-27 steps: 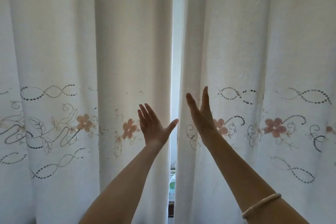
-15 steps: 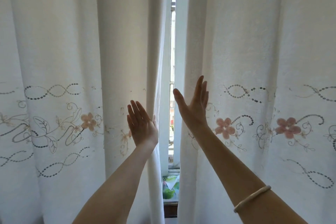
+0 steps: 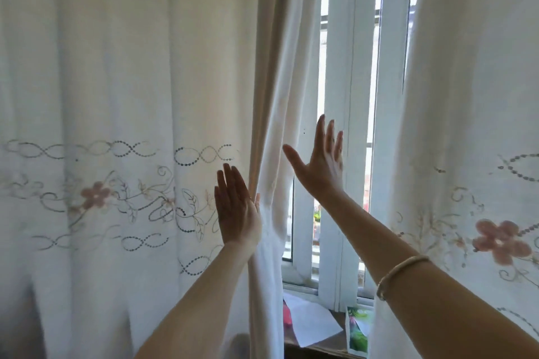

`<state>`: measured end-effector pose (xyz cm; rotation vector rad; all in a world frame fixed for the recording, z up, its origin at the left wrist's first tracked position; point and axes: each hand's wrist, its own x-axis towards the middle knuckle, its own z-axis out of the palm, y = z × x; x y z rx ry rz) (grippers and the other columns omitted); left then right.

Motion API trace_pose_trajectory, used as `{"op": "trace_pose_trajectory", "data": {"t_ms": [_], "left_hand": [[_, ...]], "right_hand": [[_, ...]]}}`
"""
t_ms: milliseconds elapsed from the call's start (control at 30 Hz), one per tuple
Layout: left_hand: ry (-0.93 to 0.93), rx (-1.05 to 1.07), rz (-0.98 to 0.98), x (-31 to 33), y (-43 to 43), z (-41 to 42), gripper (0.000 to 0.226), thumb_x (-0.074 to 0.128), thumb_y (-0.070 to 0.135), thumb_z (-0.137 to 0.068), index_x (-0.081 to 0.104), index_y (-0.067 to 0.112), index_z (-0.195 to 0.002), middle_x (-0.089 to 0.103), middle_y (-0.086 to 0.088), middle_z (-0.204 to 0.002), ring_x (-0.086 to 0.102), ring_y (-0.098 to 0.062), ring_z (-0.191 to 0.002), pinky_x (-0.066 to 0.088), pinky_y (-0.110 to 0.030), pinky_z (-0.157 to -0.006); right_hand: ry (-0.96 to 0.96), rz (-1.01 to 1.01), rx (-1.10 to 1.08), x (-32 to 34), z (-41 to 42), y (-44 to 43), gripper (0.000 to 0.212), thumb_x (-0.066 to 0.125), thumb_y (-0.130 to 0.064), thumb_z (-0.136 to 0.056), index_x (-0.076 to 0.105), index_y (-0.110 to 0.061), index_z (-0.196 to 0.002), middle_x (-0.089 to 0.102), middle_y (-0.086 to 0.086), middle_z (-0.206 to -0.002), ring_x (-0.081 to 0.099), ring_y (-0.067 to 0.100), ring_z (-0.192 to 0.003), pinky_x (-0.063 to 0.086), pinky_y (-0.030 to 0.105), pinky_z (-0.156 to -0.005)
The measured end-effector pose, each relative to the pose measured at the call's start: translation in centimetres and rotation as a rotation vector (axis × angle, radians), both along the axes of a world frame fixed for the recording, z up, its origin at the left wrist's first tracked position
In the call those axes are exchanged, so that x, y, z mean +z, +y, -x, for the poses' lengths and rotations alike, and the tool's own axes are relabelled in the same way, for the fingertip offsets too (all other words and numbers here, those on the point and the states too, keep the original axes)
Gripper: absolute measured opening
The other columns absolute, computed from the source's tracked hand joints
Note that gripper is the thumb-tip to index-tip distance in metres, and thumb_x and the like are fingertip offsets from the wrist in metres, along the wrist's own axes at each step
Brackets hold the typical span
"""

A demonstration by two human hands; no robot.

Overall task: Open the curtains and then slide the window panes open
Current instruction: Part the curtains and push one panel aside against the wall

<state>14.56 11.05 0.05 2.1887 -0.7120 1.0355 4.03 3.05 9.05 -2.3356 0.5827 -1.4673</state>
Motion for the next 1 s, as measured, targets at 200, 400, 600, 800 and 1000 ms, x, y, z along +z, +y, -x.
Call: {"op": "trace_pose_trajectory", "data": {"t_ms": [200,400,600,800,1000], "left_hand": [[-0.009,0.033,-0.032,-0.5,2.4,-2.6,0.072,0.049,0.030,-0.090,0.000,0.002,-0.135,0.014,-0.021,-0.149,0.022,-0.037,-0.137,0.022,-0.046,-0.111],[-0.002,0.135,-0.011,0.0,2.5,-4.7,0.076,0.065,0.030,-0.079,0.022,-0.004,-0.131,0.041,-0.023,-0.138,0.043,-0.037,-0.125,0.040,-0.050,-0.098],[-0.025,0.231,0.064,-0.9,0.5,-6.6,0.073,0.031,0.048,-0.084,0.032,-0.007,-0.133,0.039,-0.026,-0.139,0.040,-0.039,-0.127,0.034,-0.053,-0.099],[-0.001,0.380,0.134,-1.2,0.5,-9.3,0.105,0.060,0.060,-0.069,0.007,0.000,-0.136,0.011,-0.017,-0.146,0.013,-0.037,-0.133,0.014,-0.053,-0.105],[0.039,0.532,0.160,-0.8,2.2,-12.2,0.114,0.062,0.066,-0.060,0.019,-0.004,-0.137,0.025,-0.023,-0.146,0.029,-0.039,-0.133,0.026,-0.052,-0.106]], "right_hand": [[0.088,-0.014,0.071,2.0,-6.3,-0.5,0.091,0.040,-0.065,-0.082,-0.017,-0.030,-0.143,-0.015,0.002,-0.156,-0.013,0.034,-0.142,0.006,0.052,-0.114],[0.090,-0.053,0.299,2.5,-11.9,-1.6,0.100,0.048,-0.065,-0.078,-0.023,-0.033,-0.141,-0.024,0.006,-0.153,-0.010,0.041,-0.141,0.004,0.058,-0.111],[0.093,-0.046,0.541,3.0,-17.4,-2.2,0.104,0.054,-0.058,-0.079,-0.025,-0.028,-0.141,-0.023,0.009,-0.154,-0.006,0.033,-0.143,0.005,0.055,-0.115],[0.122,-0.002,0.697,3.8,-21.4,-1.1,0.104,0.052,-0.060,-0.079,-0.025,-0.026,-0.141,-0.019,0.008,-0.155,-0.006,0.031,-0.143,0.012,0.051,-0.115],[0.153,-0.003,0.873,4.0,-25.2,2.0,0.101,0.049,-0.060,-0.082,-0.027,-0.028,-0.140,-0.021,0.007,-0.154,-0.007,0.036,-0.142,0.010,0.050,-0.115]]}}
